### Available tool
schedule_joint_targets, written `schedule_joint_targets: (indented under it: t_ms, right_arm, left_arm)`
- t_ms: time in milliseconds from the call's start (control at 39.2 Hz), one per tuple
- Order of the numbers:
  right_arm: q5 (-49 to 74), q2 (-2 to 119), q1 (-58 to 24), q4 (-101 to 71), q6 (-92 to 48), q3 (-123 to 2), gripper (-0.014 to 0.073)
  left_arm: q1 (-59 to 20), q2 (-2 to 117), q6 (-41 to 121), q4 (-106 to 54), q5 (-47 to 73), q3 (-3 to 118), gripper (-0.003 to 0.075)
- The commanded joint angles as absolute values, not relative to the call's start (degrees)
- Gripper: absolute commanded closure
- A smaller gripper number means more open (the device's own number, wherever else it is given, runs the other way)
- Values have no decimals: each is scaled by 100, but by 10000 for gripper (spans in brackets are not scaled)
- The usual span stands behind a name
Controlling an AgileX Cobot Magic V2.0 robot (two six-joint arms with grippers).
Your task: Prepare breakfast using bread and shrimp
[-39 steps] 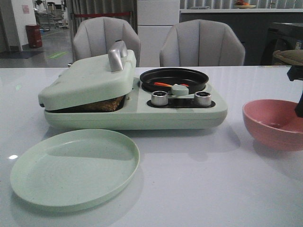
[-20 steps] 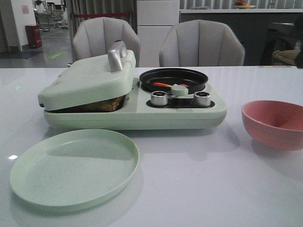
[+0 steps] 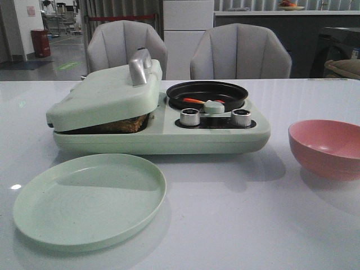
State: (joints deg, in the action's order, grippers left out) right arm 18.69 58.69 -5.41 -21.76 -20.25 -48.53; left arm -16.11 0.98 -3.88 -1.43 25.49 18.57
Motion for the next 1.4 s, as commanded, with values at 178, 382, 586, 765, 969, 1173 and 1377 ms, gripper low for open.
schedule_joint_targets:
  t_ms: [178, 382, 586, 765, 969, 1173, 1377]
  right_arm:
    - [0, 4426, -1104, -2347, -2097, -3546, 147]
    - [-55, 3265, -1468, -2347, -2097, -2752, 147]
    - [0, 1815, -1503, -2351, -2092, -1964, 147]
    - [659, 467, -1503, -2380, -2092, -1401, 147]
    - [885, -4, -1503, -2380, -2092, -1214, 147]
    - [905, -4, -1503, -2380, -2092, -1214, 149]
    - [880, -4, -1503, -2380, -2092, -1214, 195]
  left_arm:
    - [-1649, 189, -440, -182, 2089, 1992, 607]
    - [-1649, 189, -440, -182, 1973, 1992, 607]
    - [-1649, 189, -440, -182, 1935, 1992, 607]
    - [-1649, 189, -440, -182, 1935, 1992, 607]
    - [-1649, 189, -440, -182, 1935, 1992, 607]
    - [-1649, 189, -440, -182, 1935, 1992, 607]
    - [-1649, 189, -440, -182, 1935, 1992, 607]
